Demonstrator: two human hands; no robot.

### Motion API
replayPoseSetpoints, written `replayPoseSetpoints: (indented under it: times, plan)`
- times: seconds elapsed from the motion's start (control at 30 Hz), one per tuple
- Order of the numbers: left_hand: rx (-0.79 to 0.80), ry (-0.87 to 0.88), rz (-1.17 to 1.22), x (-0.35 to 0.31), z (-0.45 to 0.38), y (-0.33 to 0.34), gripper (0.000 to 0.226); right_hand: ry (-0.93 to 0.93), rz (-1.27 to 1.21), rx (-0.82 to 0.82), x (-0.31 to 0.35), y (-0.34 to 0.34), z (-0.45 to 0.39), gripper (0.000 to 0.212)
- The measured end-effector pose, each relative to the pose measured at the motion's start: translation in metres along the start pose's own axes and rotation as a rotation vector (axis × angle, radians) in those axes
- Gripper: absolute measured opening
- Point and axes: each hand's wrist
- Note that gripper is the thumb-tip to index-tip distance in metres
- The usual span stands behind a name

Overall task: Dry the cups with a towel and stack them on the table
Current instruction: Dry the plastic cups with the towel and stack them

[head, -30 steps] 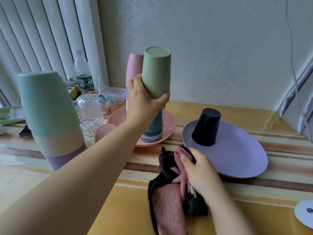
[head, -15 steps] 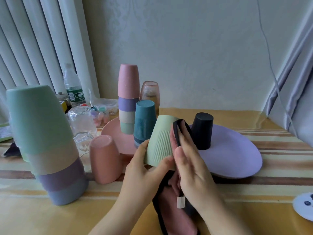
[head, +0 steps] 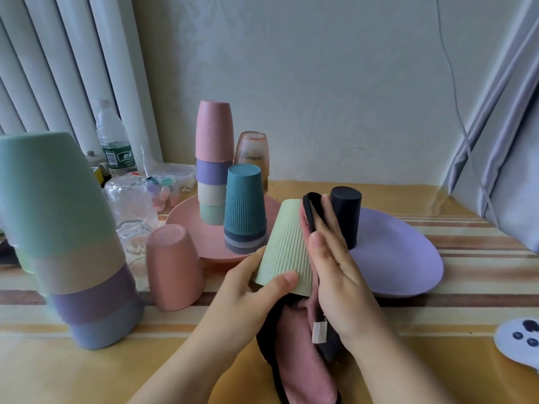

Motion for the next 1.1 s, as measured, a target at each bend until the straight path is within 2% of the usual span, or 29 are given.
replayPoseSetpoints:
  times: [0.1,0.23,0.37,0.47,0.53,0.67,0.77,0.87,0.9,1.0,1.1]
  plan:
    - [0.018,-0.016,0.056,0.001,0.000,0.001,0.039,0.090,-0.132,-0.013,0.001,-0.006,0.001,0.029]
    - [-0.024,-0.017,0.199,0.006,0.001,0.002,0.044,0.222,-0.321,-0.005,-0.012,-0.008,0.002,0.053]
    - [-0.119,-0.015,0.316,0.008,-0.004,-0.003,0.038,0.181,-0.262,0.051,-0.017,0.004,0.005,0.048]
    - [-0.169,-0.010,0.273,0.006,-0.007,-0.013,0.055,0.153,-0.191,0.110,-0.018,0.010,0.007,0.051]
    - [-0.155,-0.027,0.262,0.005,-0.008,-0.018,0.064,0.153,-0.145,0.093,-0.017,0.012,0.008,0.045]
    - [-0.176,0.021,0.204,0.000,-0.006,-0.021,0.054,0.159,-0.171,-0.017,-0.011,0.010,0.007,0.020]
    - [-0.259,0.070,0.157,-0.003,-0.006,-0.019,0.035,0.113,-0.157,-0.056,-0.010,0.008,0.007,0.020]
    - [-0.285,0.089,0.098,-0.004,-0.004,-0.016,0.018,-0.006,-0.020,0.010,-0.008,0.016,0.011,0.030]
    - [-0.295,0.095,0.084,-0.006,-0.003,-0.014,0.019,-0.064,0.035,0.034,-0.008,0.020,0.012,0.036]
    - [-0.335,0.144,0.011,-0.007,-0.004,-0.015,0.042,-0.194,0.194,0.103,-0.009,0.030,0.015,0.052]
    - [-0.308,0.139,-0.072,-0.005,-0.006,-0.018,0.052,-0.224,0.252,0.121,-0.011,0.034,0.015,0.054]
Point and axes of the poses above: each hand's wrist, its own z-axis away from the middle knuckle, its own y-axis out of the palm, x = y × z, and after that the axes turned 7 degrees about z, right-handed
